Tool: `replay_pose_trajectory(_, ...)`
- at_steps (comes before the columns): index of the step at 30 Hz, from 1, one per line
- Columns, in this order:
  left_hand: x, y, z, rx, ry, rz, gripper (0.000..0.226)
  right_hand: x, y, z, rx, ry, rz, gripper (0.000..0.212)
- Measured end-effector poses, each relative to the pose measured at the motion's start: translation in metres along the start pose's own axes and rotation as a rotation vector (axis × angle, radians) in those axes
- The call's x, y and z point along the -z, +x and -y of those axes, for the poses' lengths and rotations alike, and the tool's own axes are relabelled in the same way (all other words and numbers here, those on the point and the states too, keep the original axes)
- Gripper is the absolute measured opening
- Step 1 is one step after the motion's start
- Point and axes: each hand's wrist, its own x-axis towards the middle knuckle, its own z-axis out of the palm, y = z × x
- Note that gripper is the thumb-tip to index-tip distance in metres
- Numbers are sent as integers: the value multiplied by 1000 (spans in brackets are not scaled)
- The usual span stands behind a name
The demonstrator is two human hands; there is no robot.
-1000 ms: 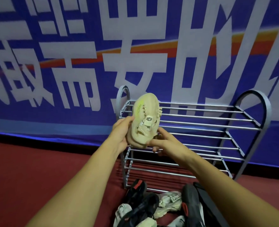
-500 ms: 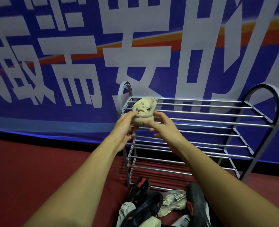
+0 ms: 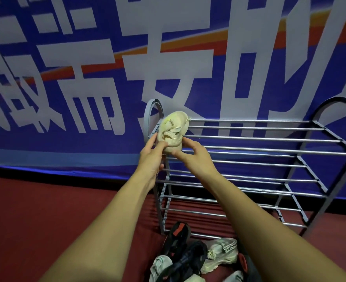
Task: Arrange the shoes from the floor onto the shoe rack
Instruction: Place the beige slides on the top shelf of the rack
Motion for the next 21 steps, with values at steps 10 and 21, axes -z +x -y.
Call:
replay_pose_trajectory(10,10,16,8,-20,66,29,58,-12,15,4,-29,35,12,69)
replay_pose_trajectory(21,23,-8,16,24,297,21,72,15,-20,-9,-71,-107,57,49)
